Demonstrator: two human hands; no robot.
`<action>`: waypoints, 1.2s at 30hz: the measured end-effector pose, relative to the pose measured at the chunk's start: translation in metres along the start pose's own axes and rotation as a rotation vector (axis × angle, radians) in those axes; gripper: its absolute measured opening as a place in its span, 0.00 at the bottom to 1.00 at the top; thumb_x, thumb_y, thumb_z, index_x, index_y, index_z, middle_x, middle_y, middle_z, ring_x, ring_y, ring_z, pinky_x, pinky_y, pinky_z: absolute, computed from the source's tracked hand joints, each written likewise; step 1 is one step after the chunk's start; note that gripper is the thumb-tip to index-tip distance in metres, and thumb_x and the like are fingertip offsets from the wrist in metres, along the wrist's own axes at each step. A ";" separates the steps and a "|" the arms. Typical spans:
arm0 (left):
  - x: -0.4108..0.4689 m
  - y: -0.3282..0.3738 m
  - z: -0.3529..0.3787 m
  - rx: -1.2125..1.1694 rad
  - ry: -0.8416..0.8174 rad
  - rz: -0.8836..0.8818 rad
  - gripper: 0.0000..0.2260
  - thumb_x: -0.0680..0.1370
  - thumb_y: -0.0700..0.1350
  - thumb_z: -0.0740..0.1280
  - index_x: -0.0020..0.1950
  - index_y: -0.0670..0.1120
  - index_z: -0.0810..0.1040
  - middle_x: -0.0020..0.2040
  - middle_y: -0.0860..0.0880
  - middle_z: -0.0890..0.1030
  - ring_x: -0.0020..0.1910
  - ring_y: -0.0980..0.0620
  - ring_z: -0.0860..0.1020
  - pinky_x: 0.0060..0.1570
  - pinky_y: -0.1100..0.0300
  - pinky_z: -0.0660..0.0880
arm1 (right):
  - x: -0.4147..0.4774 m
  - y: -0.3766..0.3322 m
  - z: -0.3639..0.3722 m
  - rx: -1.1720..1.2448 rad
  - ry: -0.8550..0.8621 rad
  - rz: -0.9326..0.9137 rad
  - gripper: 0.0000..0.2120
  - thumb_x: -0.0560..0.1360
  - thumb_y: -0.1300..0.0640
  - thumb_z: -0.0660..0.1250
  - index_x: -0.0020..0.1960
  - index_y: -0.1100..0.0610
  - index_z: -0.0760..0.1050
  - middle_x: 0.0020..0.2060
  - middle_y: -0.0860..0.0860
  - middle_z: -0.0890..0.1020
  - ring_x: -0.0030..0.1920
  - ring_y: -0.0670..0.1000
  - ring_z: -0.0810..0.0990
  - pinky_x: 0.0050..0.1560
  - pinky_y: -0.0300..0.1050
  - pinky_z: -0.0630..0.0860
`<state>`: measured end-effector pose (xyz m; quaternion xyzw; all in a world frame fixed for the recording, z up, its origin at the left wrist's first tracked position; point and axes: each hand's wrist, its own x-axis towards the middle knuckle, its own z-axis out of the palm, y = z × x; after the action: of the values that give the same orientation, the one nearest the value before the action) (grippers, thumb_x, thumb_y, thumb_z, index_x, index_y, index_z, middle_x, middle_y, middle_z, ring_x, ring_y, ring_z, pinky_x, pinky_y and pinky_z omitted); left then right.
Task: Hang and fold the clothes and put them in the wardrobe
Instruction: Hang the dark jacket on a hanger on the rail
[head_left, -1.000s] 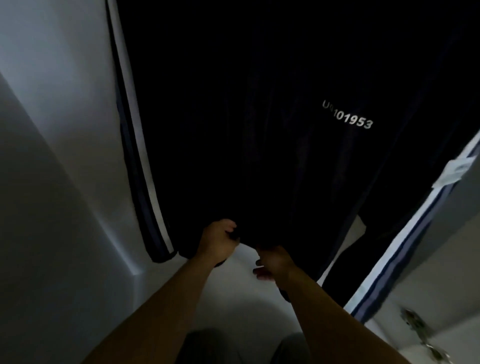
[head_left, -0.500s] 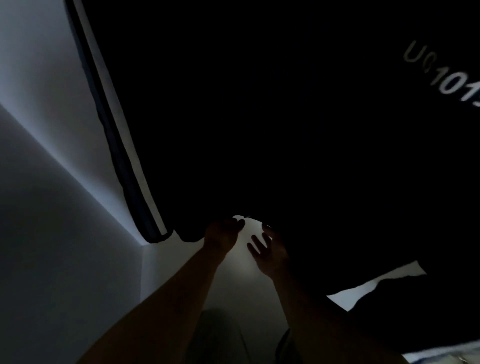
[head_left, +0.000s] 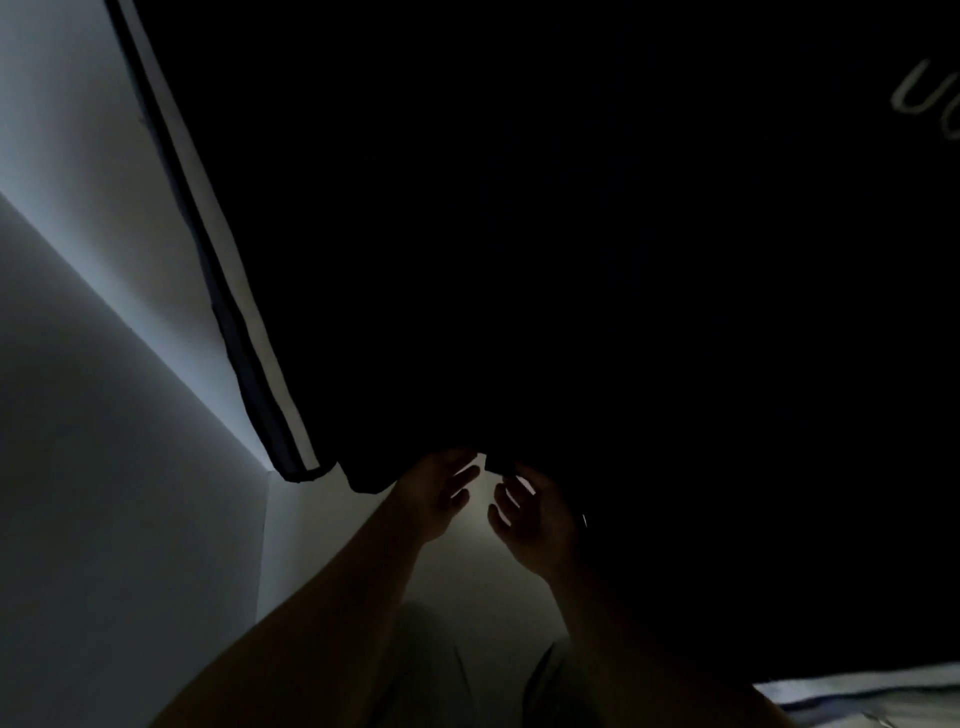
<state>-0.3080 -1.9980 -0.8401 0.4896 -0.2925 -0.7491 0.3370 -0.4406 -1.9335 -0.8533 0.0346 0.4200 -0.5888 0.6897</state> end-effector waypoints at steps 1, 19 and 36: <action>-0.004 -0.003 -0.002 0.001 -0.007 -0.011 0.12 0.86 0.46 0.56 0.59 0.48 0.78 0.65 0.47 0.79 0.70 0.43 0.72 0.74 0.43 0.60 | -0.004 0.003 -0.002 -0.022 -0.014 0.014 0.10 0.80 0.57 0.64 0.59 0.58 0.77 0.56 0.50 0.79 0.54 0.50 0.75 0.56 0.48 0.70; -0.108 -0.040 -0.026 0.044 0.127 -0.014 0.04 0.82 0.42 0.65 0.50 0.43 0.79 0.39 0.50 0.80 0.34 0.53 0.66 0.36 0.60 0.67 | -0.086 0.054 -0.014 -0.226 -0.150 -0.090 0.10 0.80 0.67 0.63 0.59 0.59 0.77 0.46 0.53 0.86 0.46 0.50 0.85 0.45 0.41 0.81; -0.180 -0.007 -0.035 0.129 0.185 -0.155 0.05 0.79 0.42 0.69 0.52 0.41 0.81 0.36 0.48 0.79 0.30 0.54 0.71 0.30 0.62 0.67 | -0.153 0.066 0.010 -0.270 0.117 -0.138 0.05 0.79 0.68 0.66 0.54 0.65 0.78 0.38 0.57 0.82 0.39 0.54 0.81 0.41 0.46 0.80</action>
<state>-0.2246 -1.8552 -0.7612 0.5982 -0.2690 -0.7043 0.2715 -0.3729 -1.7990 -0.7816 -0.0534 0.5362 -0.5698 0.6205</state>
